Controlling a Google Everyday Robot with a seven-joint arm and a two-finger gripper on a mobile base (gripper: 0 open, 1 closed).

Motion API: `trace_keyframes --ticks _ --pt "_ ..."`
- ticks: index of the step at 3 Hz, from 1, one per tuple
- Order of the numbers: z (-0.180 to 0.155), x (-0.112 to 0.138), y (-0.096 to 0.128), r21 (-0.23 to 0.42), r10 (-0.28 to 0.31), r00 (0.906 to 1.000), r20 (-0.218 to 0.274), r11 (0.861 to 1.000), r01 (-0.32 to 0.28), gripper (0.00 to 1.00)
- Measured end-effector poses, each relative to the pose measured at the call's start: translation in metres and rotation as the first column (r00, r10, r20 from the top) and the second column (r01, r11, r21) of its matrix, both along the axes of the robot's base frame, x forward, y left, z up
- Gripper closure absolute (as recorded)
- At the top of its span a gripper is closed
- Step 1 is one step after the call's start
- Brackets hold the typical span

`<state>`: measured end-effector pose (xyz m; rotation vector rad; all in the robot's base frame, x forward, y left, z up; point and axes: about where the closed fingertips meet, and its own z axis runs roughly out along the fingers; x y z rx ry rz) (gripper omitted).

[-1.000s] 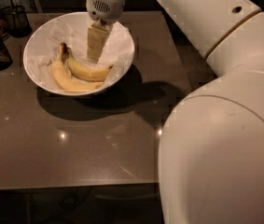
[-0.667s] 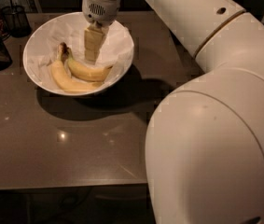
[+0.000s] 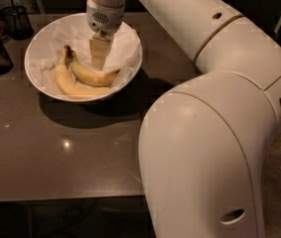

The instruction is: Pick banana from white bowl

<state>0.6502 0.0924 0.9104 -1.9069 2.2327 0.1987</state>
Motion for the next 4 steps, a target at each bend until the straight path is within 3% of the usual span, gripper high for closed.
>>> trace_keyframes --ticks 4 --pt "-0.042 0.002 0.012 -0.043 0.035 0.9974 -0.062 0.998 -0.038 0.46"
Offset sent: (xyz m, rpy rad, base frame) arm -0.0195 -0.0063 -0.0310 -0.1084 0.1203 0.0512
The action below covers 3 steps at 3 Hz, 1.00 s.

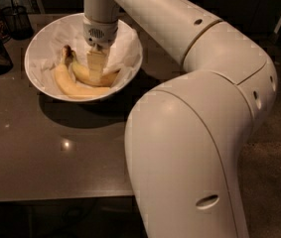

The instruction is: Pick banana from white bowl

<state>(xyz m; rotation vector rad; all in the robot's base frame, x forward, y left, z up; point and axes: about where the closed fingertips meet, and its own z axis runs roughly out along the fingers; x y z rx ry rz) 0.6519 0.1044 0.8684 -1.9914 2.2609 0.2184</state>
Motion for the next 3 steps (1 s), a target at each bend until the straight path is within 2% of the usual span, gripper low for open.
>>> trace_keyframes --ticks 2,3 --pt "-0.021 -0.002 0.001 -0.006 0.014 0.9994 -0.033 1.000 -0.014 0.46" --pt "-0.028 -0.004 0.001 -0.006 0.027 0.9988 -0.040 1.000 -0.028 0.66"
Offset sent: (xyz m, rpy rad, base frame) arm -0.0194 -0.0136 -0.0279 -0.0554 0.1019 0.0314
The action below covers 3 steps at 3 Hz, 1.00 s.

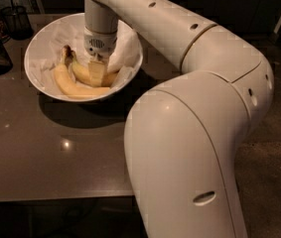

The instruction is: Pick banana from white bowl

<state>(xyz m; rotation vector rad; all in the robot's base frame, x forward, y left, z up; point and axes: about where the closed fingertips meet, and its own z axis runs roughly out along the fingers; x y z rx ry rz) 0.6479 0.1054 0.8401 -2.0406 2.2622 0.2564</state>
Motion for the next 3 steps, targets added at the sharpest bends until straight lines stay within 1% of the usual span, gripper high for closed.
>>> trace_keyframes --ticks 1,2,3 --pt "0.000 0.000 0.000 0.000 0.000 1.0000 0.000 1.000 0.000 0.89" --pt "0.000 0.000 0.000 0.000 0.000 1.0000 0.000 1.000 0.000 1.00" --pt "0.017 -0.008 -0.006 0.064 0.004 0.9992 0.040 0.998 -0.006 1.00"
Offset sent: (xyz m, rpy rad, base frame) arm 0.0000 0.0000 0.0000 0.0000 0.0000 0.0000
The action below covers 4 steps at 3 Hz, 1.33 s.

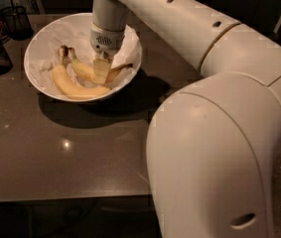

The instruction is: Pick banana from white bowl

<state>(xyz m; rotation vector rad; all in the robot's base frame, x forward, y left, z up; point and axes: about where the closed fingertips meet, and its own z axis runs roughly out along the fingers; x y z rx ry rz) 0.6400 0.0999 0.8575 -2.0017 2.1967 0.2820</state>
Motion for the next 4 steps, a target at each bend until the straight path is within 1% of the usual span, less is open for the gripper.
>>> trace_keyframes --ticks 1,2,3,4 --pt "0.024 -0.014 -0.010 0.062 0.009 0.9990 0.044 0.998 -0.012 1.00" --pt "0.040 -0.025 -0.015 0.090 0.026 0.9974 0.067 0.995 -0.032 1.00" --pt "0.060 -0.041 -0.019 0.081 0.042 0.9949 0.091 0.995 -0.050 1.00" --pt "0.079 -0.062 -0.027 0.052 0.042 0.9923 0.116 0.997 -0.048 1.00"
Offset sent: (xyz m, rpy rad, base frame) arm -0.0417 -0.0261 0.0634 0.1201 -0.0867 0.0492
